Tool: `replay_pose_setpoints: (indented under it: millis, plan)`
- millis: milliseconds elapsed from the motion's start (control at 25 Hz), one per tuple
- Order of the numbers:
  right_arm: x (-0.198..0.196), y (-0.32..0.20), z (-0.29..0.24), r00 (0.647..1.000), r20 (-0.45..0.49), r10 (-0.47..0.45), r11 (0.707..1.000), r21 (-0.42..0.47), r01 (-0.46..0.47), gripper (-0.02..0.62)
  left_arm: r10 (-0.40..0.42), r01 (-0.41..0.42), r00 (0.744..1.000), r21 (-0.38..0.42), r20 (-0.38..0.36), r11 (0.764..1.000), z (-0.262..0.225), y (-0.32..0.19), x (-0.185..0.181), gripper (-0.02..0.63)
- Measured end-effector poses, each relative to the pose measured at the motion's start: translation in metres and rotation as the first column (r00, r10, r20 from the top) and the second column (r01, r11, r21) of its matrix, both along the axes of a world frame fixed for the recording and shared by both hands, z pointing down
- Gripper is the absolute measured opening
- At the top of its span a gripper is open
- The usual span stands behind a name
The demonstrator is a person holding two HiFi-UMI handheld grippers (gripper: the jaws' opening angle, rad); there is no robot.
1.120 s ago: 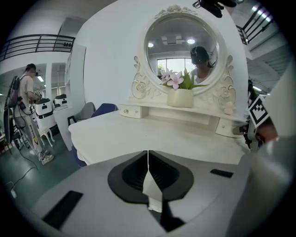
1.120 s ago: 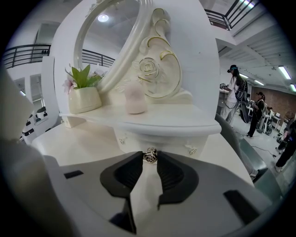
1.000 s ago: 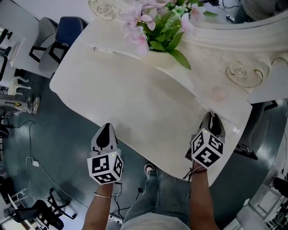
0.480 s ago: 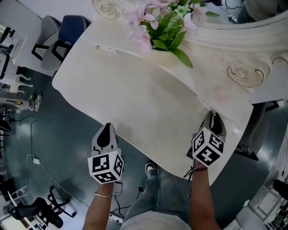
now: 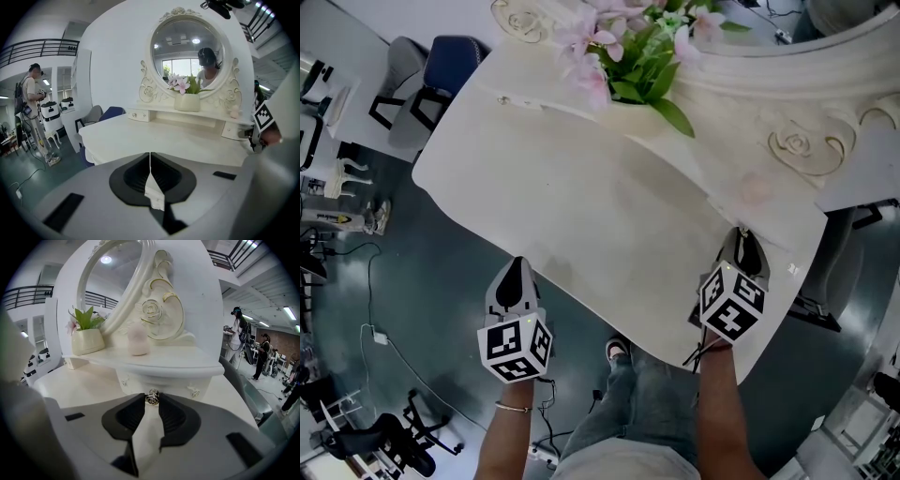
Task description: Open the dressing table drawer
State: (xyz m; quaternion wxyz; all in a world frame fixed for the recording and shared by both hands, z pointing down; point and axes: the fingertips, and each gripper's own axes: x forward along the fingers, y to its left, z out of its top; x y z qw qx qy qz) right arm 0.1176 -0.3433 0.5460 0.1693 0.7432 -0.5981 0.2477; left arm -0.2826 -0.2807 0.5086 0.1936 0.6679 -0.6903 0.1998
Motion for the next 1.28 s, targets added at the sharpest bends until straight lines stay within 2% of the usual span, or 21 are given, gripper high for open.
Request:
replay_pose_setpoints:
  millis: [1280]
  plan:
    - [-0.012, 0.019, 0.001, 1.0, 0.021, -0.013, 1.0, -0.013, 0.013, 0.098, -0.012, 0.012, 1.0, 0.009, -0.015, 1.0, -0.01, 0.014, -0.003, 0.021]
